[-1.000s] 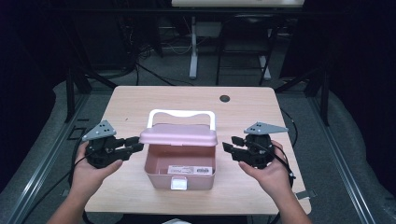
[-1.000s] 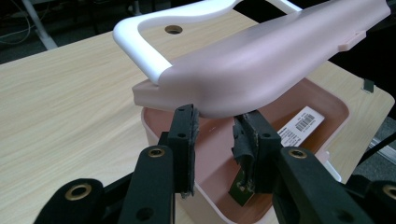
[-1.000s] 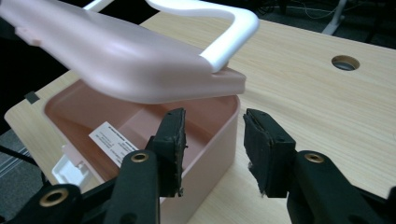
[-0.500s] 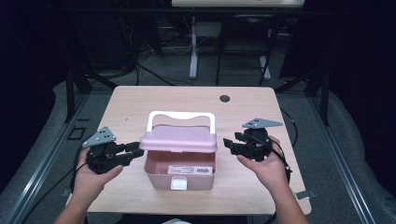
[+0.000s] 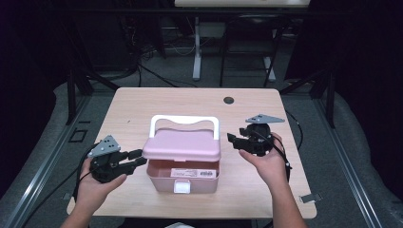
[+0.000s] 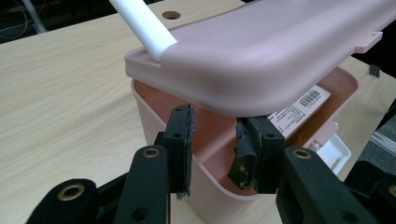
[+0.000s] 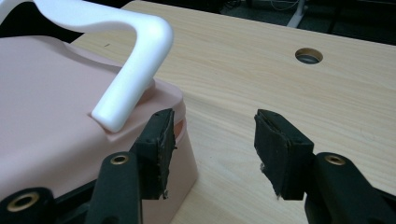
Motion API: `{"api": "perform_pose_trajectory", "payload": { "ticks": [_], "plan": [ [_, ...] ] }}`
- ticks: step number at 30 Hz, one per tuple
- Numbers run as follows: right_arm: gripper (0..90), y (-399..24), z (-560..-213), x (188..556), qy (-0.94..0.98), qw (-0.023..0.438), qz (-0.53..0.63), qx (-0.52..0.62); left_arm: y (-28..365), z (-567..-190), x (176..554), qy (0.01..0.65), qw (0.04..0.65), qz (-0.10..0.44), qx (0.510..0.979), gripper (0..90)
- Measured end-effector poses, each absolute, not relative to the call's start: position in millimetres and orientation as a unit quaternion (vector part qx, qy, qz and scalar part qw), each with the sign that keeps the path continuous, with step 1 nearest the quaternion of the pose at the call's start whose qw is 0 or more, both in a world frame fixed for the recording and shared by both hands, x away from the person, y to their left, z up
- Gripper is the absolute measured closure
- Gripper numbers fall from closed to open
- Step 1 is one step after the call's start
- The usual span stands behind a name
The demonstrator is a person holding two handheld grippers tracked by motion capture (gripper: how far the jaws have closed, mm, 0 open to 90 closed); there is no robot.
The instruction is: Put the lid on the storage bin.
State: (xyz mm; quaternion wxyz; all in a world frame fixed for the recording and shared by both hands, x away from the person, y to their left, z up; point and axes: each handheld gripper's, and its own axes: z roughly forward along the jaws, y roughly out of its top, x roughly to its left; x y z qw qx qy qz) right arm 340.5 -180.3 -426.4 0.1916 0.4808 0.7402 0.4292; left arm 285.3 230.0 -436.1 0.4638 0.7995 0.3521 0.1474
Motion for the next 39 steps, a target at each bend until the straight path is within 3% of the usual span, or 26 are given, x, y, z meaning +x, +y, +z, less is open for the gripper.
{"api": "perform_pose_trajectory", "payload": {
  "ticks": [39],
  "plan": [
    [46.1, -187, -433, 332, 0.73, 0.194, 0.441, 0.484, 244, -468, 274, 0.372, 0.434, 0.135, 0.809, 64.5]
  ]
}}
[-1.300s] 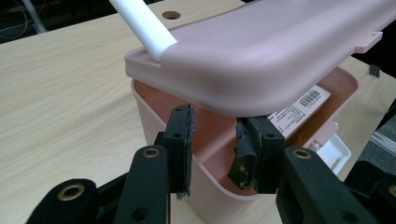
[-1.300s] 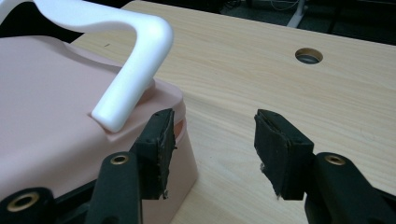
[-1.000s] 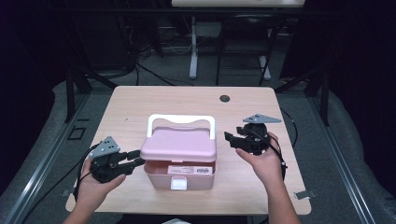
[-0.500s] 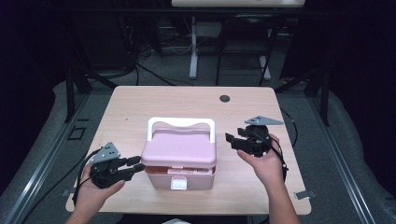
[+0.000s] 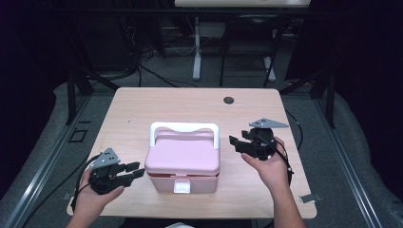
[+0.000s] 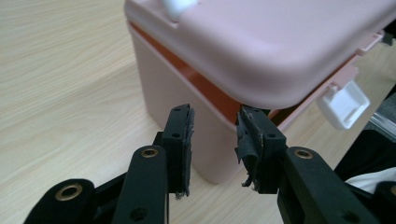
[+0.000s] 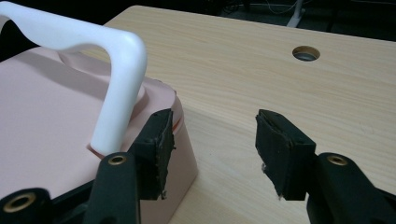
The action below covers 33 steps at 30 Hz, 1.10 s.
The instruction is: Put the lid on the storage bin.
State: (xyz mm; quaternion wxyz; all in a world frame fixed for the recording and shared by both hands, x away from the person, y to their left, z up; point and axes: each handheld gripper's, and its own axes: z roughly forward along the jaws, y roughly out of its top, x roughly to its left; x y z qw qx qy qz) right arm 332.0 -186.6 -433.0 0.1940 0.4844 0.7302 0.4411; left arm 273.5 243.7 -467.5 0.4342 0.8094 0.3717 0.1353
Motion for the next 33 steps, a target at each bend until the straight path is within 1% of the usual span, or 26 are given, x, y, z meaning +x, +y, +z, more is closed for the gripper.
{"api": "perform_pose_trajectory", "payload": {
  "ticks": [1, 7, 10, 17, 27, 33],
  "plan": [
    [46.2, -186, -433, 332, 0.731, 0.194, 0.441, 0.484, 246, -467, 274, 0.374, 0.438, 0.132, 0.807, 62.9],
    [47.6, -186, -433, 331, 0.735, 0.198, 0.438, 0.478, 251, -466, 275, 0.381, 0.442, 0.136, 0.801, 62.6],
    [47.5, -186, -434, 331, 0.735, 0.197, 0.438, 0.479, 251, -467, 276, 0.383, 0.441, 0.135, 0.8, 61.1],
    [47.4, -188, -432, 328, 0.728, 0.204, 0.447, 0.478, 255, -472, 282, 0.395, 0.44, 0.136, 0.795, 53.3],
    [47.1, -192, -437, 326, 0.727, 0.197, 0.447, 0.483, 258, -470, 297, 0.409, 0.44, 0.134, 0.788, 50.6],
    [47.1, -194, -436, 325, 0.721, 0.204, 0.453, 0.483, 256, -465, 312, 0.414, 0.442, 0.138, 0.783, 50.0]
  ]
}}
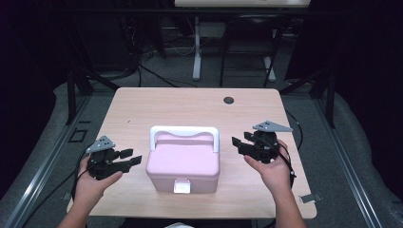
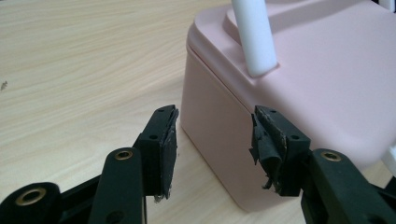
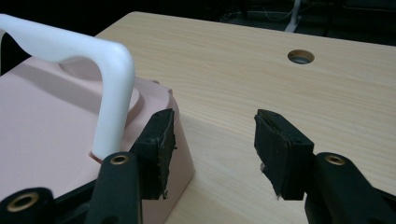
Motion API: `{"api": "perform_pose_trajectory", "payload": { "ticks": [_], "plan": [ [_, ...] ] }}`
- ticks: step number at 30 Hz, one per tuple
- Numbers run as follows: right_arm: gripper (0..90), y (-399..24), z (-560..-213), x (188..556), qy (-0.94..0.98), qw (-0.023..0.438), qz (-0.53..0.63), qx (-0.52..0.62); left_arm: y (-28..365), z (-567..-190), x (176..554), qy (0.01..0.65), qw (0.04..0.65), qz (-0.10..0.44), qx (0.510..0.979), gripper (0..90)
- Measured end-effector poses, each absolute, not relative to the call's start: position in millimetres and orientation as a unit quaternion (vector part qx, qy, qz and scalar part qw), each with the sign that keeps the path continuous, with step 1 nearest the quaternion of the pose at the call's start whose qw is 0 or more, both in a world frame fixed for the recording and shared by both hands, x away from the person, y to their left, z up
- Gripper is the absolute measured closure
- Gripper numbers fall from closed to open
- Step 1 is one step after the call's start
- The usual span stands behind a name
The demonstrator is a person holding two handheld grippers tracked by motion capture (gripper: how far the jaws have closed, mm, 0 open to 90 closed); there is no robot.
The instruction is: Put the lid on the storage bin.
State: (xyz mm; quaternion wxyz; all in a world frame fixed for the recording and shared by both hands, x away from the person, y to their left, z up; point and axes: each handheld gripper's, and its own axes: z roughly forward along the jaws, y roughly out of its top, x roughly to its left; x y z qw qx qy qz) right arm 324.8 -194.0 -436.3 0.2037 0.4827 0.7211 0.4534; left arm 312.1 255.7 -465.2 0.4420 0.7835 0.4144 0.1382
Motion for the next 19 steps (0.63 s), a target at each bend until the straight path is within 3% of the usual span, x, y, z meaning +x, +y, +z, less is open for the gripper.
{"api": "perform_pose_trajectory", "payload": {
  "ticks": [19],
  "plan": [
    [48.3, -197, -440, 323, 0.715, 0.203, 0.459, 0.486, 247, -456, 350, 0.428, 0.453, 0.145, 0.768, 49.0]
  ]
}}
